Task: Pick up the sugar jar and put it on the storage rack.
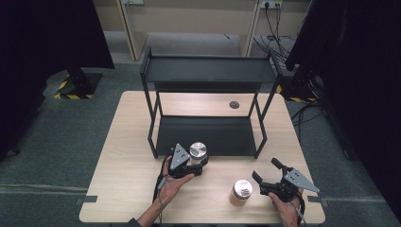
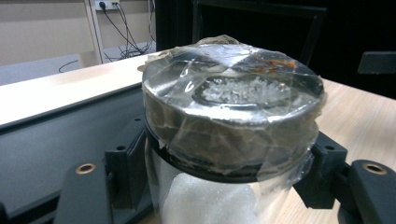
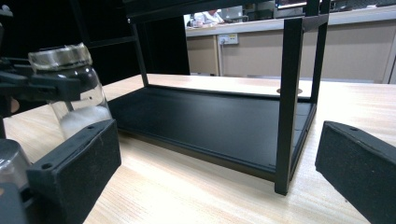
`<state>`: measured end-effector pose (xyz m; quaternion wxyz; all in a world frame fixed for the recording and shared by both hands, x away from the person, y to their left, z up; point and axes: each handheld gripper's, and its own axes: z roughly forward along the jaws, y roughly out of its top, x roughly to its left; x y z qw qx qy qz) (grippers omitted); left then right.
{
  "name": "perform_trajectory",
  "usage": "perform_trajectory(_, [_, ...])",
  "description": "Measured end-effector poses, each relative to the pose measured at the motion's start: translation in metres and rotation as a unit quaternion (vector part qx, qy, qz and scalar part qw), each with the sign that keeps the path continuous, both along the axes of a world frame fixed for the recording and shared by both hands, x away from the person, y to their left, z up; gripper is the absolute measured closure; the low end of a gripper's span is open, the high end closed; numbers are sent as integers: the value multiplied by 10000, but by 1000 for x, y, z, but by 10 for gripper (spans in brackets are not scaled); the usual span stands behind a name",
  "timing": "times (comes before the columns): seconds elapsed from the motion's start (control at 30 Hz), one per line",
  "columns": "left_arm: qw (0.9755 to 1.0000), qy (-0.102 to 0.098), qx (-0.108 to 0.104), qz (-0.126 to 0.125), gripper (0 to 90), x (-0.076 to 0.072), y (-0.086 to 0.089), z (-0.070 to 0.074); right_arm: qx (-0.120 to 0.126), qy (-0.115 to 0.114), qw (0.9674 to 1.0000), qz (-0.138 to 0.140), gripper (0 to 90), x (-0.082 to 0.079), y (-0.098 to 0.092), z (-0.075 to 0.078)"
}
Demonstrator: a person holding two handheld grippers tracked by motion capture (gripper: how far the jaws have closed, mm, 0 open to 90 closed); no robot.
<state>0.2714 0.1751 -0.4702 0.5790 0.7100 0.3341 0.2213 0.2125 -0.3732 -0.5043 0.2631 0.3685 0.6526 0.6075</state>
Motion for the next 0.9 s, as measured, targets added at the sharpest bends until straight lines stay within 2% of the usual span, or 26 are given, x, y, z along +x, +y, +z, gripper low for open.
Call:
perform_trajectory(0.07, [10000,-47,-39,-11,311,-2,2,6,-2,-1,10000,2,4,0,0,0])
perform_trajectory(0.17, [9999,10,-75,-99,311,0,7,16,-2,2,10000,0,4,0,0,0])
perform_trajectory(0.27, [9999,-52,28,-112,311,-2,7,28,-2,1,10000,1,4,0,0,0])
perform_trajectory(0.37, [9999,-28,-41,-149,311,-1,10,35,-2,2,10000,0,4,0,0,0])
perform_trajectory(0.67, [9997,21,-51,-241,311,2,14,60,5,2,10000,2,4,0,0,0])
perform_trajectory(0.9, [9994,-22,-33,-342,311,6,21,76,15,8,10000,-3,4,0,-1,0])
